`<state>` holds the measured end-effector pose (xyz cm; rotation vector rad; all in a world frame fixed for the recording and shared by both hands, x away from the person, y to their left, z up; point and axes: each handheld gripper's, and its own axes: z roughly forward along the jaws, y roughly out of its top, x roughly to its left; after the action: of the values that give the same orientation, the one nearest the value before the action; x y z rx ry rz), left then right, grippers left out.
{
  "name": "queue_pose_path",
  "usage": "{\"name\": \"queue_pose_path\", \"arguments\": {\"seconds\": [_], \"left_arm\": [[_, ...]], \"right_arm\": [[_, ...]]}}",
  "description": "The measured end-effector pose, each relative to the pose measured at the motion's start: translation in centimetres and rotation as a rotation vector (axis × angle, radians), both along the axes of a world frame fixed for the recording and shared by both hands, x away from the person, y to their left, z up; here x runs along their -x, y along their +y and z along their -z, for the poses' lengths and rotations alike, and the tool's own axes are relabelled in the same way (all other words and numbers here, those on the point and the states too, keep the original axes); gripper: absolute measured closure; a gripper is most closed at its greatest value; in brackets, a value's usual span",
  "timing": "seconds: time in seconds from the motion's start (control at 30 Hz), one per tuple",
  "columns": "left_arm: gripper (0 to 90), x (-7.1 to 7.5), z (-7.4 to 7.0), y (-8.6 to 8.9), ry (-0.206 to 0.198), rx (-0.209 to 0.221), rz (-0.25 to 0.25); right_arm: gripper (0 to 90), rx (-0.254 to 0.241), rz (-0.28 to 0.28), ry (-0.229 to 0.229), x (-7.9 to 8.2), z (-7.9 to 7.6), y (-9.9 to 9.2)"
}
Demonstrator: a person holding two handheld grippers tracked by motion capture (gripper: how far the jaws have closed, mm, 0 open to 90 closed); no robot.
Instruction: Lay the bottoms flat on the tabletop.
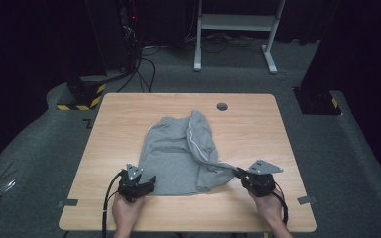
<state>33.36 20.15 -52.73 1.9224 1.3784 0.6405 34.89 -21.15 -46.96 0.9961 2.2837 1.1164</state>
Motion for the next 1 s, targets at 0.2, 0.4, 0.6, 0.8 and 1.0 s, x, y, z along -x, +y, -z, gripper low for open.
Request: {"name": "queue_pose_path", "arguments": {"seconds": [0.2,0.4,0.6,0.8,1.0], "left_arm": [[31.6,0.0,0.0,0.0,0.001,0.0,-0.002],[31.5,-0.2,0.0,-0.1,0.0,-0.005,-0.008],[31.5,-0.2,0.0,-0.1,-0.001,-0.003,-0.007],[31.0,-0.2,0.0,-0.1,0.0,0.002,-0.005],[30.5,-0.2,0.0,-0.2,-0.001,-0.01,-0.003]], "right_arm": [[83.4,0.089,0.128,0.056,0.3,1.5,-3.5],[66.1,0.058,0.17,0.094,-0.2,2.1,-4.2],[58.1,0.048,0.118,0.015,-1.3,0.8,-1.7],[78.5,0.126,0.02,0.067,-3.7,1.9,2.1],[86.4,0.126,0.074,0.063,-3.6,1.5,0.4]]}}
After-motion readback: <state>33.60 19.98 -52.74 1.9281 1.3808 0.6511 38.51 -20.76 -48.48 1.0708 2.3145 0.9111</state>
